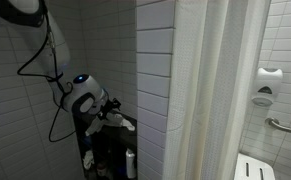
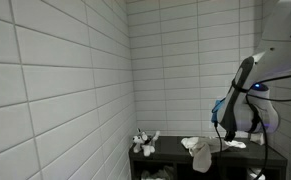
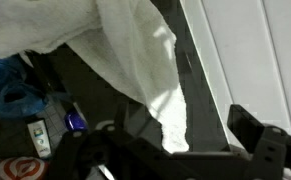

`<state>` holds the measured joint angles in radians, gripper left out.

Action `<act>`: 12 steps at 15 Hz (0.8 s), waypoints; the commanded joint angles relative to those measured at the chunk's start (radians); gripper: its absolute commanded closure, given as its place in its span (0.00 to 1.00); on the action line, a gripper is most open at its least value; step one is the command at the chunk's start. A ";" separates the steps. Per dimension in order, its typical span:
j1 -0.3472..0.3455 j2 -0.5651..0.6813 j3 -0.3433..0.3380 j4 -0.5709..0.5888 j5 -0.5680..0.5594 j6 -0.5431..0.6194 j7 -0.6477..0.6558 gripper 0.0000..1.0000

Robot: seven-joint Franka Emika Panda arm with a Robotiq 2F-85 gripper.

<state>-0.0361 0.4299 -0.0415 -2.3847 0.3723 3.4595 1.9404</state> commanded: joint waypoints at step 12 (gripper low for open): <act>-0.392 -0.070 0.305 -0.180 -0.444 -0.033 -0.006 0.00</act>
<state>-0.3891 0.3866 0.2525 -2.5450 -0.0437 3.4424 1.9395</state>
